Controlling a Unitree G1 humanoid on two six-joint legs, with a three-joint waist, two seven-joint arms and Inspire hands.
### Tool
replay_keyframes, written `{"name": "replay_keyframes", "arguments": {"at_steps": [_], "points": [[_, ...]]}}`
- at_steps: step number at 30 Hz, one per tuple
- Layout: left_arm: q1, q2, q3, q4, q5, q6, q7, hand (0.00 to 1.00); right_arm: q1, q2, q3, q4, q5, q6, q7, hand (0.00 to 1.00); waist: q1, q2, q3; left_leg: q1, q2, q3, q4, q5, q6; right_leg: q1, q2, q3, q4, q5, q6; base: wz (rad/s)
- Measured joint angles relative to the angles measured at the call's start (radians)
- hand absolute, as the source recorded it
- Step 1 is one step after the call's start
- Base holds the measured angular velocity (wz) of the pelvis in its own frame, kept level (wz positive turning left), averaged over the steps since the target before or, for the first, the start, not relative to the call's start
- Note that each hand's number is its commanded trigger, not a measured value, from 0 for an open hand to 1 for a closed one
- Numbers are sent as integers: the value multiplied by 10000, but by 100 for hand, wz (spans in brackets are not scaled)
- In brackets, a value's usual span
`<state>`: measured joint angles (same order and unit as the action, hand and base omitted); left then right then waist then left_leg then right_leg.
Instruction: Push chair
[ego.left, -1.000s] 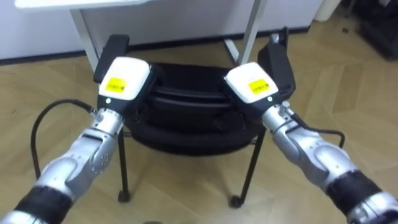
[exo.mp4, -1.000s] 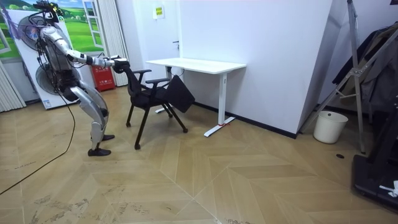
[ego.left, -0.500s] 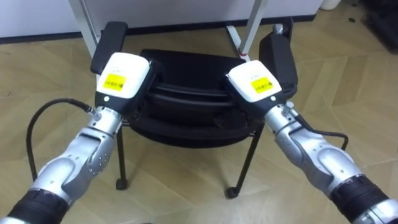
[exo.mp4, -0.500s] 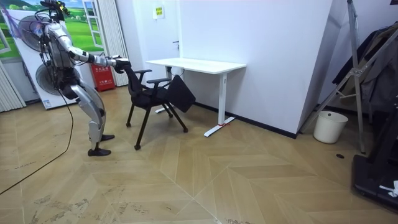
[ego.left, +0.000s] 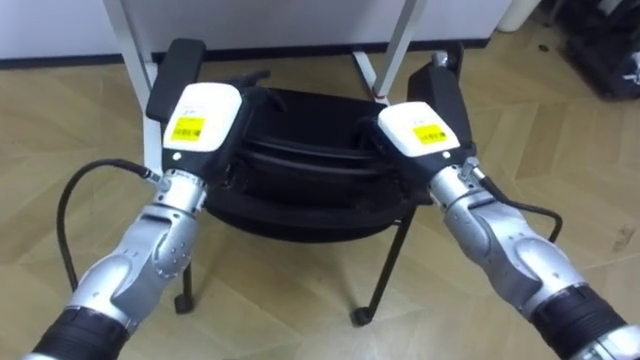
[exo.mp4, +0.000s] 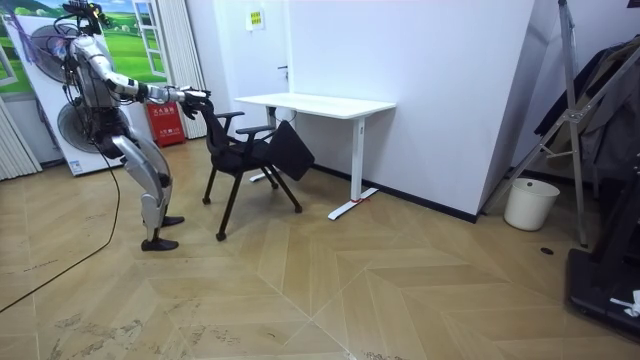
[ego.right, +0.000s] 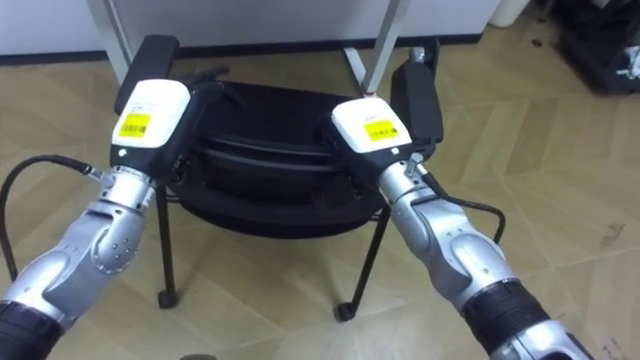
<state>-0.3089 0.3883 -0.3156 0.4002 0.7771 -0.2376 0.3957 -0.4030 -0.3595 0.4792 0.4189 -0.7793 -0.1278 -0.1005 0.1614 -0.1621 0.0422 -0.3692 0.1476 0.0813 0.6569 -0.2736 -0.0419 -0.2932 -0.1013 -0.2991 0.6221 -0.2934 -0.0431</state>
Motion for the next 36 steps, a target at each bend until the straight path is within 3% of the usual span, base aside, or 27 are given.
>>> {"name": "replay_keyframes", "arguments": {"at_steps": [4, 7, 8, 9, 10, 12, 13, 14, 15, 16, 17, 18, 19, 21, 22, 23, 24, 25, 27, 28, 29, 30, 31, 32, 33, 34, 36], "points": [[-40, 330, 103, -237, -117, -67, -460, 0, -74, -327, -30, -141, 4, -353, 112, 0, 19, -211, -7, 136, 75, -46, 101, -64, -81, 206, 173, 19, -77, 25, -46, -5], [-60, 839, 355, -826, 55, -53, -1063, 0, -764, -1261, -433, -480, -557, -1053, 130, 0, 32, -225, -4, 234, 494, -72, 251, -165, -199, 522, 660, 30, -601, 289, -176, -17], [-127, 1439, 364, -1441, 239, -99, -1312, 0, -1113, -2130, -378, -664, -707, -1681, 164, 0, -3, -239, 1, 286, 581, -140, 202, -139, -249, 697, 820, -16, -879, 429, -220, -6], [-165, 2340, 365, -1795, 235, -239, -1501, 0, -1603, -3006, -378, -1036, -450, -2097, 59, 0, -56, -201, 28, 384, 666, -137, 132, -117, -283, 852, 938, -21, -1106, 547, -257, -7], [-215, 2752, 378, -1810, 180, -366, -1501, 0, -1914, -3322, -423, -1148, -329, -2114, -200, 0, -111, -187, 38, 445, 688, -140, 83, -102, -308, 933, 990, -12, -1221, 596, -271, -8], [-357, 4218, 381, -2224, 225, -590, -1833, 0, -3154, -4387, -1389, -1680, 76, -2112, -1437, 0, -277, -171, 50, 467, 726, -141, -187, 16, -401, 989, 1108, -38, -1605, 757, -329, -8], [-363, 4646, 383, -2468, 223, -695, -1939, 0, -3418, -4738, -1732, -1854, 307, -2120, -1798, 0, -242, -161, 57, 442, 748, -140, -213, 20, -411, 986, 1146, -38, -1688, 784, -342, -5], [-389, 5761, 469, -3018, 192, -1186, -1996, 0, -3746, -5601, -2570, -2259, 804, -2105, -2607, 0, -207, -127, 80, 395, 849, -140, -266, 10, -437, 1018, 1280, -24, -1929, 848, -365, 0], [-400, 6698, 1406, -4028, -225, -1711, -1918, 0, -3977, -6538, -3462, -2657, 1537, -2052, -3381, 0, -70, -49, 136, 331, 906, -180, -321, -17, -486, 1024, 1394, -25, -2122, 902, -372, 4], [-465, 6926, 2245, -4442, -597, -1846, -1619, 0, -4259, -6912, -3768, -2779, 1866, -2005, -3739, 0, -66, -60, 129, 331, 905, -179, -365, -17, -492, 1030, 1400, -45, -2165, 900, -370, 11], [-1036, 7100, 3938, -4717, -1599, -1842, -587, 0, -4904, -7551, -4308, -2949, 2362, -1991, -4430, 0, -218, -22, 139, 371, 862, -168, -482, -14, -496, 1076, 1371, -85, -2262, 852, -339, 13], [-1733, 7502, 5265, -4604, -2845, -1468, 858, 0, -5484, -8101, -4659, -3130, 2884, -1993, -5152, 0, -537, -26, 103, 528, 791, -48, -646, -14, -497, 1134, 1317, -55, -2277, 766, -288, 6], [-1934, 7821, 6126, -4553, -3423, -1283, 1506, 0, -5628, -8488, -4911, -3225, 3163, -2019, -5487, 0, -732, -13, 26, 574, 793, 70, -702, -18, -497, 1145, 1251, -23, -2290, 737, -268, -10], [-1568, 8858, 9169, -3560, -5352, -1088, 3330, 0, -5285, -10433, -6321, -3027, 4569, -2105, -6348, 0, -1287, 212, -234, 1063, 721, 537, -1038, -98, -495, 1392, 1201, 246, -2467, 646, -153, -33], [-1205, 8934, 9858, -3155, -5792, -1118, 3633, 0, -5134, -10737, -6668, -2853, 4897, -2107, -6466, 0, -1372, 312, -318, 1256, 675, 660, -1110, -100, -492, 1503, 1163, 330, -2475, 596, -111, -43], [-360, 9000, 11033, -2092, -6587, -1109, 4081, 0, -4828, -11262, -7357, -2276, 5489, -2184, -6749, 0, -1566, 433, -572, 1614, 566, 864, -1254, -99, -492, 1717, 1061, 521, -2501, 479, -48, -31], [479, 9008, 12029, -1098, -7211, -927, 4343, 0, -4396, -11787, -8245, -1522, 6062, -2213, -7013, 0, -1692, 602, -753, 1856, 465, 941, -1365, -113, -514, 1844, 964, 602, -2481, 273, 5, -25], [795, 8994, 12378, -636, -7548, -792, 4487, 0, -4218, -12011, -8639, -1043, 6432, -2212, -7176, 0, -1794, 681, -722, 2031, 451, 1054, -1398, -119, -524, 1921, 912, 633, -2426, 187, 12, -19], [2637, 8964, 13733, 1320, -9744, -683, 5051, 0, -3519, -12407, -9841, 775, 8563, -2194, -7716, 0, -2053, 785, -881, 2366, 395, 1149, -1484, -121, -526, 2025, 824, 874, -2348, -84, -64, -32], [3177, 8914, 13955, 1858, -10411, -668, 5136, 0, -3273, -12479, -10087, 1235, 9214, -2194, -7834, 0, -2113, 815, -902, 2450, 395, 1152, -1551, -121, -526, 2078, 839, 910, -2345, -125, -91, -37], [4377, 8645, 14281, 2926, -11960, -583, 5208, 0, -2345, -12576, -10780, 2332, 10555, -2202, -7979, 0, -2214, 905, -956, 2605, 393, 1163, -1680, -121, -527, 2104, 872, 1026, -2315, -180, -134, -40], [5560, 7972, 14708, 3689, -13405, -369, 5166, 0, -908, -12317, -11719, 3392, 11828, -2135, -7992, 0, -2364, 1002, -997, 2660, 415, 1159, -1742, -121, -527, 2129, 922, 1097, -2283, -180, -150, -38], [5961, 7509, 14928, 3885, -14031, -245, 5166, 0, -96, -12042, -12192, 3831, 12399, -2058, -7945, 0, -2466, 1044, -998, 2660, 422, 1158, -1748, -121, -526, 2131, 931, 1103, -2307, -168, -169, -34], [6690, 6229, 15230, 3923, -15530, -112, 5173, 0, 1833, -10876, -13283, 4294, 13733, -1963, -7709, 0, -2653, 1055, -1003, 2680, 429, 1161, -1815, -121, -526, 2132, 937, 1067, -2323, -151, -180, -25], [7092, 4717, 15074, 3911, -16849, 12, 5152, 0, 3933, -9113, -13911, 4323, 15016, -1797, -7298, 0, -2650, 1053, -1005, 2776, 425, 1160, -1932, -121, -526, 2141, 942, 1004, -2340, -110, -157, -18], [7087, 3959, 14850, 3919, -17246, 123, 5140, 0, 4915, -8078, -14023, 4372, 15440, -1651, -7050, 0, -2601, 1049, -1009, 2819, 411, 1161, -2022, -120, -526, 2181, 943, 1007, -2395, -79, -139, 6], [6839, 982, 13622, 4023, -18408, 630, 4839, 0, 7597, -3267, -13902, 4381, 16139, -655, -6099, 0, -1969, 1136, -1083, 3442, 306, 1199, -2815, -117, -528, 2509, 984, 1103, -2635, -62, -114, 31]]}}
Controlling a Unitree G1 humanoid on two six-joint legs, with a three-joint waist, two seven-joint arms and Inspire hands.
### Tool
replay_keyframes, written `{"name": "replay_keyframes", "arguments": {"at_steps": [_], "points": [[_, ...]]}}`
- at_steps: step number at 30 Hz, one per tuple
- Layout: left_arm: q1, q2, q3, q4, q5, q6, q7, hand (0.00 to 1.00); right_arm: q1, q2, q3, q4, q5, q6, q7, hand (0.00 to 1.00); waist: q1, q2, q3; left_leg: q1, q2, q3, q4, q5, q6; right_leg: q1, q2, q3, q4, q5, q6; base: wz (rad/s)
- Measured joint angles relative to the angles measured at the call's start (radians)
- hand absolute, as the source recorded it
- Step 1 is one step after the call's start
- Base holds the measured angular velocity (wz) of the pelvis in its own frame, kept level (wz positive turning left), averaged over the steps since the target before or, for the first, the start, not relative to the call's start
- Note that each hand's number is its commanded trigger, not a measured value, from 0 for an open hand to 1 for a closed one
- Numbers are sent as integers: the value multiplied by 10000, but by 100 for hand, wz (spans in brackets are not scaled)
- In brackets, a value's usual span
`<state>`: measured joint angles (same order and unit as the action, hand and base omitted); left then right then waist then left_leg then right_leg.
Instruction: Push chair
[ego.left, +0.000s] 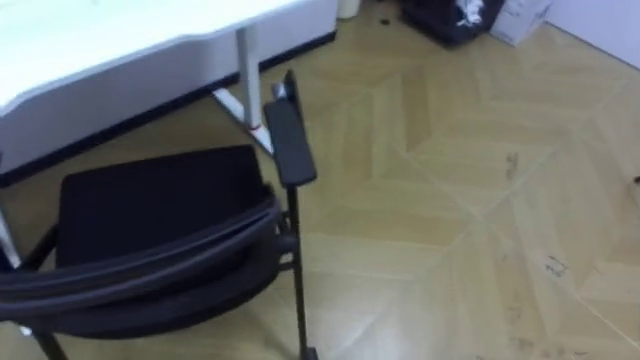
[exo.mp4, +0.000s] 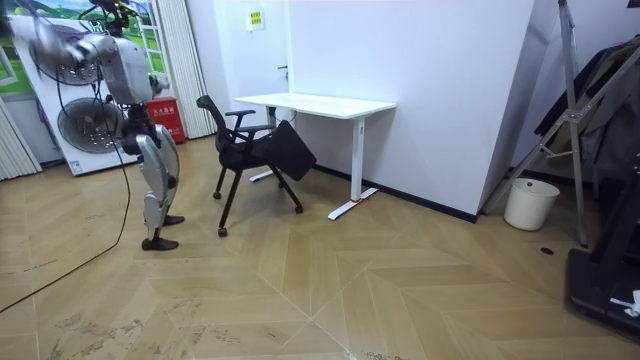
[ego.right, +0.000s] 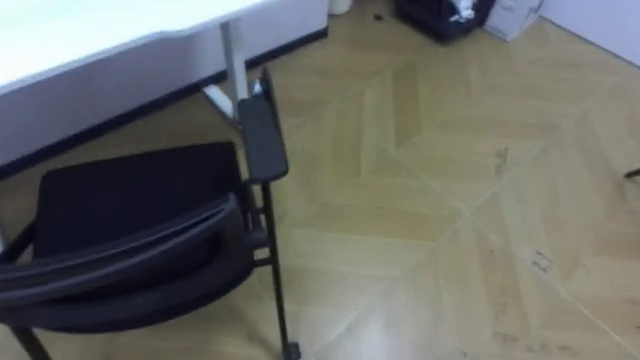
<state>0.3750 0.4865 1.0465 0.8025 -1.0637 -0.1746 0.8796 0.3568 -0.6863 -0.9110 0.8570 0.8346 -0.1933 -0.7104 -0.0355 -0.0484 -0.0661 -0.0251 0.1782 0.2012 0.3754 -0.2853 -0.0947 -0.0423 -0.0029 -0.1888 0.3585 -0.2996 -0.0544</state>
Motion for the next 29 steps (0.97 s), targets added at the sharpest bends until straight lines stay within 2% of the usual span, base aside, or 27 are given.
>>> {"name": "replay_keyframes", "arguments": {"at_steps": [1, 2, 3, 4, 5, 6, 7, 8, 9, 10, 11, 12, 13, 14, 15, 16, 18, 20, 22, 23, 24, 25, 26, 27, 28, 29], "points": [[-29, -691, -204, 218, -260, 101, -174, 0, 265, 1106, 142, 221, 203, 288, 155, 0, 230, 80, -3, 246, -18, 15, -207, -1, -1, 96, 31, 91, -43, 0, 0, 7], [67, -1858, -560, 940, -337, 232, -680, 0, 507, 2813, 588, 1063, 219, 792, 522, 0, 647, 254, -16, 741, -56, 21, -504, 1, -4, 477, 71, 372, -190, -13, 23, 0], [280, -2819, -574, 1792, -333, 318, -1392, 0, 449, 4112, 651, 1942, 201, 1311, 1082, 0, 708, 465, 7, 1146, -143, 9, -658, 1, -4, 985, 20, 371, -401, -113, 180, 9], [327, -3125, -532, 2299, -330, 432, -1741, 0, 444, 4631, 650, 2343, 174, 1597, 1353, 0, 701, 517, 10, 1308, -213, 11, -706, 1, -5, 1173, -36, 432, -516, -225, 221, 31], [433, -3523, -669, 3302, -148, 603, -2544, 0, 390, 5362, 760, 3166, -346, 1951, 1905, 0, 650, 589, 43, 1486, -342, 10, -727, 2, -11, 1369, -139, 550, -530, -495, 210, 27], [562, -3981, -1295, 3755, 370, 691, -3319, 0, 324, 5743, 1325, 3817, -961, 2108, 2425, 0, 576, 694, 130, 1592, -349, 10, -725, 13, -24, 1494, -146, 528, -523, -495, 209, 18], [682, -4201, -1759, 3858, 781, 707, -3690, 0, 170, 5861, 1717, 4024, -1385, 2151, 2646, 0, 551, 705, 172, 1583, -338, -11, -724, 17, -29, 1500, -141, 522, -513, -489, 198, 7], [713, -4441, -2849, 4037, 1871, 817, -4366, 0, -65, 5888, 2650, 4402, -2318, 2168, 3101, 0, 433, 685, 353, 1548, -331, -170, -694, 18, -31, 1506, -124, 476, -509, -468, 162, 8], [496, -4432, -4084, 4083, 3216, 1087, -4951, 0, -304, 5827, 3627, 4410, -3350, 2167, 3475, 0, 366, 646, 598, 1477, -322, -248, -683, 19, -33, 1457, -104, 458, -504, -452, 155, 11], [327, -4377, -4665, 4058, 3917, 1161, -5203, 0, -451, 5735, 4136, 4401, -3825, 2157, 3624, 0, 365, 632, 658, 1413, -306, -251, -678, 24, -41, 1372, -85, 458, -504, -412, 152, 5], [-144, -4226, -5613, 3893, 5082, 1316, -5621, 0, -910, 5528, 5002, 4300, -4602, 2163, 3835, 0, 399, 558, 812, 1309, -280, -231, -700, 47, -73, 1223, -52, 495, -488, -318, 145, -13], [-728, -4031, -6511, 3803, 5952, 1353, -5975, 0, -1499, 5273, 5820, 4181, -4911, 2150, 4012, 0, 418, 538, 882, 1201, -227, -154, -708, 46, -75, 1069, -4, 552, -536, -179, 140, -21], [-1042, -3903, -6931, 3744, 6342, 1410, -6127, 0, -1709, 5160, 6226, 4102, -4923, 2142, 4119, 0, 417, 522, 912, 1177, -208, -109, -714, 47, -77, 1025, 24, 604, -566, -116, 147, -22], [-1528, -3653, -7732, 3543, 7162, 1509, -6467, 0, -2168, 5051, 6724, 3897, -4900, 2059, 4443, 0, 365, 510, 916, 1098, -185, -100, -730, 53, -88, 991, 67, 615, -712, 27, 155, -10], [-2037, -3491, -8347, 3148, 7890, 1551, -6821, 0, -2491, 5026, 7062, 3683, -4897, 1832, 4898, 0, 299, 544, 874, 1019, -195, -92, -728, 57, -95, 944, 79, 611, -792, 111, 191, -5], [-2203, -3456, -8604, 2858, 8181, 1564, -6976, 0, -2623, 5014, 7239, 3602, -4897, 1786, 5123, 0, 268, 540, 866, 1002, -212, -81, -731, 58, -96, 929, 110, 617, -820, 138, 212, 0], [-2594, -3397, -9563, 2051, 9044, 1514, -7419, 0, -2835, 5142, 7601, 3398, -4685, 1660, 5970, 0, -45, 539, 804, 961, -309, -109, -787, 58, -94, 954, 26, 509, -842, 185, 285, 5], [-2624, -3489, -9860, 1667, 9303, 1475, -7668, 0, -2776, 5332, 7717, 3371, -4456, 1701, 6464, 0, -150, 600, 659, 1087, -335, -131, -980, 60, -92, 938, 27, 516, -830, 210, 308, -15], [-2576, -3618, -9922, 1622, 9484, 1490, -7849, 0, -2566, 5474, 7855, 3393, -4480, 1760, 6912, 0, -135, 635, 635, 1282, -333, -162, -1180, 64, -87, 937, 63, 520, -833, 211, 306, -33], [-2519, -3714, -9932, 1624, 9486, 1502, -7900, 0, -2358, 5479, 8029, 3395, -4481, 1768, 7173, 0, -138, 629, 647, 1425, -325, -222, -1310, 71, -76, 939, 88, 517, -800, 211, 305, -33], [-2373, -3750, -10045, 1637, 9441, 1517, -7980, 0, -2187, 5478, 8096, 3419, -4431, 1769, 7361, 0, -160, 697, 589, 1547, -326, -456, -1440, 105, -21, 972, 123, 497, -706, 212, 302, -35], [-2307, -3752, -10133, 1651, 9406, 1528, -8029, 0, -2153, 5475, 8105, 3460, -4414, 1770, 7430, 0, -165, 728, 614, 1675, -310, -680, -1546, 143, 25, 882, 144, 476, -422, 211, 302, -56], [-2240, -3768, -10203, 1725, 9347, 1536, -8084, 0, -2071, 5470, 8225, 3546, -4284, 1773, 7490, 0, -108, 856, 913, 2160, 10, -1506, -1917, 305, 143, 39, 331, 280, 1125, -20, 194, -85], [-2154, -3740, -10073, 1929, 9134, 1478, -8113, 0, -2167, 5598, 8512, 3497, -4036, 1768, 7568, 0, -82, 868, 936, 2088, 308, -1885, -1855, 270, 108, -887, 762, 732, 633, -142, -196, -99], [-2163, -3573, -9944, 2014, 9043, 1484, -8130, 0, -2313, 5713, 8605, 3415, -4056, 1756, 7591, 0, -12, 725, 859, 1870, 251, -1688, -1658, 180, -15, -1294, 647, 729, 125, 667, -239, -59], [-2246, -3508, -9853, 2434, 8972, 1536, -8324, 0, -2300, 5778, 8627, 3439, -4112, 1684, 7647, 0, -300, 594, 869, 1666, 382, -1554, -1386, -52, -326, -1429, 650, 286, 331, 1099, -357, -17]]}}
